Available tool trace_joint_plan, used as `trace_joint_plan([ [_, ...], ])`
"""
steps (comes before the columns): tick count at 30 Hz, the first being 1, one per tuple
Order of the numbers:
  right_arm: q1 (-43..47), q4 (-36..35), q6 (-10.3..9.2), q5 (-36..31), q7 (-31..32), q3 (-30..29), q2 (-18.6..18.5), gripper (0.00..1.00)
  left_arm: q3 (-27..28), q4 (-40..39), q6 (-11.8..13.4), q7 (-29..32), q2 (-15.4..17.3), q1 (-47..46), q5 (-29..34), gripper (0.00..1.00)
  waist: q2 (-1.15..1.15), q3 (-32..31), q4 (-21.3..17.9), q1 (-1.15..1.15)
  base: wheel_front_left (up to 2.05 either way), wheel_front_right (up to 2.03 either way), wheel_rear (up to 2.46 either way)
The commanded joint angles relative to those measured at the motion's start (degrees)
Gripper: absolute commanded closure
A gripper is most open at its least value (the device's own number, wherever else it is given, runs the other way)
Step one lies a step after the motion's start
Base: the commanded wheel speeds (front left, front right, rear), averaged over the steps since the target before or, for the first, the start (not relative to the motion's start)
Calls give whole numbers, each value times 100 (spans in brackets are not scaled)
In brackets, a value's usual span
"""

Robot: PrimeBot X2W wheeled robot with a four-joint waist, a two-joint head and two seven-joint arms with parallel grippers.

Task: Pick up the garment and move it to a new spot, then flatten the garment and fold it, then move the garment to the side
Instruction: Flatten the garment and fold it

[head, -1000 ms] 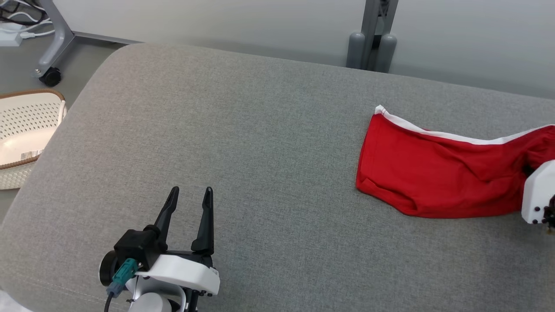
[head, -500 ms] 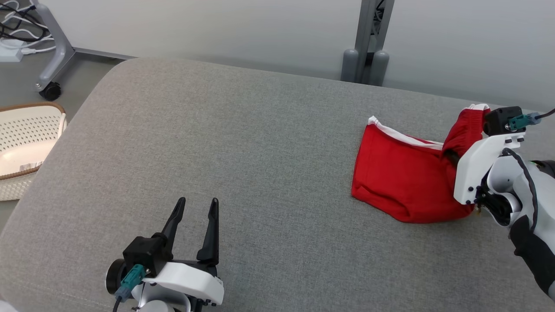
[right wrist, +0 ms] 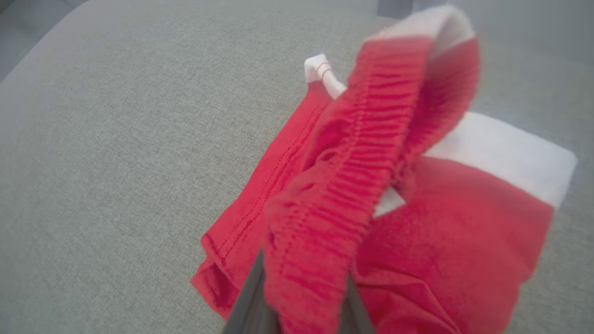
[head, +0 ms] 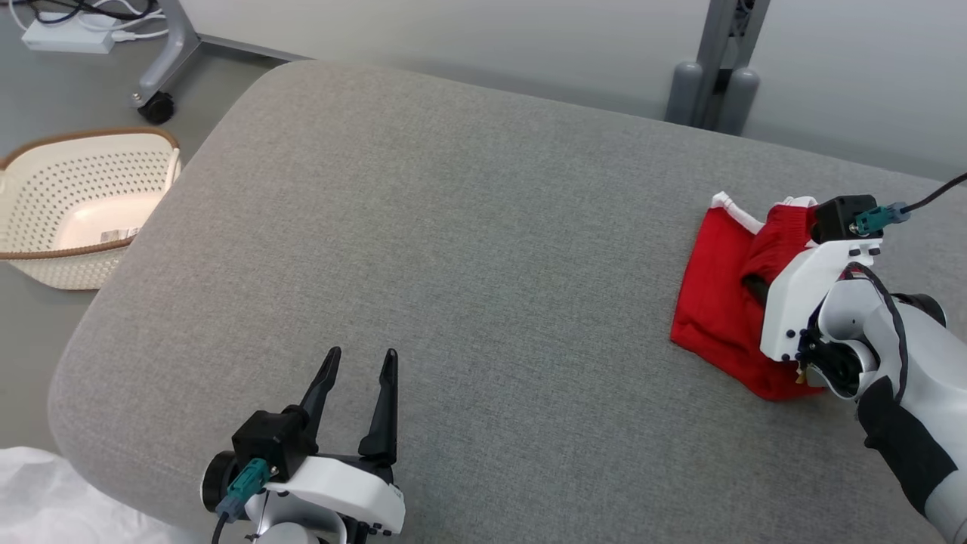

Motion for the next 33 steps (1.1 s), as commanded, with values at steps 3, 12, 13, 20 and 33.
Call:
trace_joint_plan([
  [3, -128, 141, 2, 5, -96, 55, -42, 100, -39, -31, 41, -22, 22, -102, -71, 0, 0, 128, 177, 0, 0, 0, 0],
  [12, -272, 547, 2, -8, -309, 210, -20, 62, -84, -146, 89, -21, 19, -135, -125, 0, 0, 254, 362, 0, 0, 0, 0],
  [13, -284, 570, 2, -13, -324, 236, -11, 25, -84, -163, 90, -22, 20, -131, -125, 0, 0, 255, 365, 0, 0, 0, 0],
  [20, -340, 557, 2, 75, -411, 373, 134, 0, -24, -132, 59, -22, 21, -106, -77, 0, 0, 103, 252, 0, 0, 0, 0],
  [33, -594, 114, 2, 179, -758, 628, 236, 0, 185, 13, -46, -22, 22, 110, 71, 0, 0, -504, -162, 0, 0, 0, 0],
])
